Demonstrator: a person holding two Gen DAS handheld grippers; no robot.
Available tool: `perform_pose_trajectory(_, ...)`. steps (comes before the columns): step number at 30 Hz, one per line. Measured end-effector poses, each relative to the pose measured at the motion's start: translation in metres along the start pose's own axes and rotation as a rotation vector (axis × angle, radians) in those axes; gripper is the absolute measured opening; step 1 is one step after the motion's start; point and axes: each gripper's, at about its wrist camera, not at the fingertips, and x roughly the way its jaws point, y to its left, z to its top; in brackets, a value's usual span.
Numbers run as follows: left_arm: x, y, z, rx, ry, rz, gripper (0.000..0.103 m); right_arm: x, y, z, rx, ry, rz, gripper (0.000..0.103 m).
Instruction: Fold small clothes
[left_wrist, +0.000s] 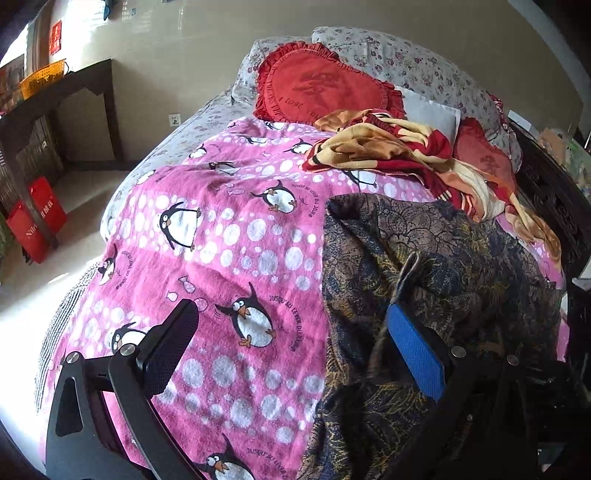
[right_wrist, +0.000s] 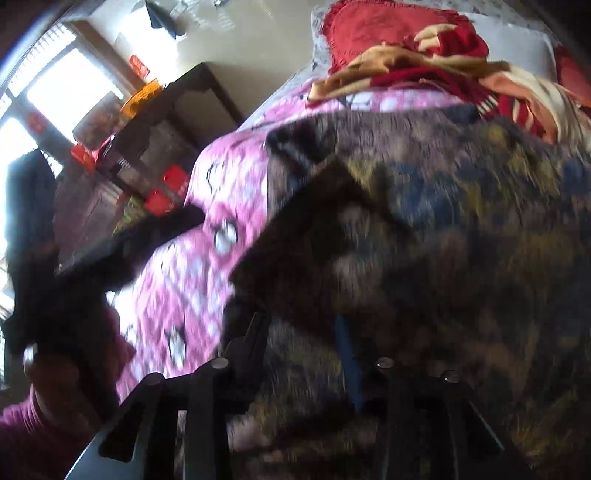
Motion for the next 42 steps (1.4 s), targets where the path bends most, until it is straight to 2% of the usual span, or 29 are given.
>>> perform_pose_trajectory(4, 0.01, -0.015, 0.001, 0.022, 0.022, -0.033, 0.102, -0.034, -0.024, -0.023, 0.046, -0.067, -0.062, 0.049)
perform_pose_trajectory(6, 0.022, -0.024, 0.001, 0.033, 0.059, -0.056, 0.102, -0.055, -0.036, -0.028, 0.102, -0.094, -0.051, 0.049)
perform_pose_trajectory(9, 0.042, -0.04, 0.0, 0.069, 0.08, -0.035, 0.102, -0.089, -0.055, -0.046, 0.165, -0.167, -0.049, 0.049)
perform_pose_trajectory(11, 0.052, -0.051, 0.002, 0.109, 0.089, -0.023, 0.102, -0.113, -0.059, -0.06, 0.188, -0.203, -0.088, 0.049)
perform_pose_trajectory(14, 0.063, -0.066, 0.005, 0.153, 0.079, -0.023, 0.094, -0.147, -0.078, -0.08, 0.232, -0.256, -0.148, 0.049)
perform_pose_trajectory(16, 0.073, -0.074, 0.008, 0.171, 0.107, -0.032, 0.062, -0.171, -0.097, -0.094, 0.274, -0.284, -0.196, 0.049)
perform_pose_trajectory(17, 0.078, -0.079, 0.009, 0.185, 0.125, -0.031, 0.038, -0.178, -0.1, -0.095, 0.291, -0.295, -0.219, 0.049)
perform_pose_trajectory(18, 0.08, -0.083, 0.009, 0.204, 0.135, -0.025, 0.021, -0.186, -0.11, -0.099, 0.313, -0.308, -0.243, 0.049)
perform_pose_trajectory(19, 0.08, -0.087, 0.01, 0.221, 0.138, -0.024, 0.013, -0.194, -0.122, -0.105, 0.344, -0.322, -0.267, 0.049)
perform_pose_trajectory(21, 0.068, -0.087, 0.017, 0.233, 0.119, -0.042, 0.008, -0.211, -0.146, -0.116, 0.42, -0.346, -0.307, 0.049)
perform_pose_trajectory(25, 0.033, -0.058, 0.041, 0.1, 0.059, -0.151, 0.007, -0.233, -0.183, -0.125, 0.533, -0.4, -0.339, 0.049)
perform_pose_trajectory(26, 0.026, -0.05, 0.044, 0.073, 0.041, -0.151, 0.003, -0.236, -0.189, -0.123, 0.543, -0.411, -0.341, 0.052)
perform_pose_trajectory(27, 0.021, -0.045, 0.046, 0.064, 0.017, -0.111, 0.003, -0.236, -0.194, -0.119, 0.545, -0.422, -0.35, 0.054)
perform_pose_trajectory(29, 0.016, -0.04, 0.045, 0.077, -0.016, -0.028, 0.003, -0.234, -0.202, -0.11, 0.552, -0.444, -0.379, 0.07)
perform_pose_trajectory(31, 0.019, -0.037, 0.042, 0.076, 0.015, -0.048, 0.003, -0.227, -0.212, -0.099, 0.549, -0.465, -0.37, 0.072)
perform_pose_trajectory(37, 0.024, -0.041, 0.033, 0.103, 0.048, -0.068, 0.004, -0.208, -0.228, -0.068, 0.551, -0.408, -0.399, 0.072)
perform_pose_trajectory(38, 0.027, -0.042, 0.033, 0.1, 0.054, -0.07, 0.005, -0.207, -0.227, -0.068, 0.549, -0.408, -0.387, 0.072)
perform_pose_trajectory(40, 0.033, -0.045, 0.033, 0.106, 0.064, -0.075, 0.015, -0.207, -0.222, -0.07, 0.537, -0.408, -0.359, 0.072)
perform_pose_trajectory(42, 0.041, -0.05, 0.033, 0.122, 0.07, -0.059, 0.036, -0.205, -0.217, -0.073, 0.52, -0.395, -0.359, 0.072)
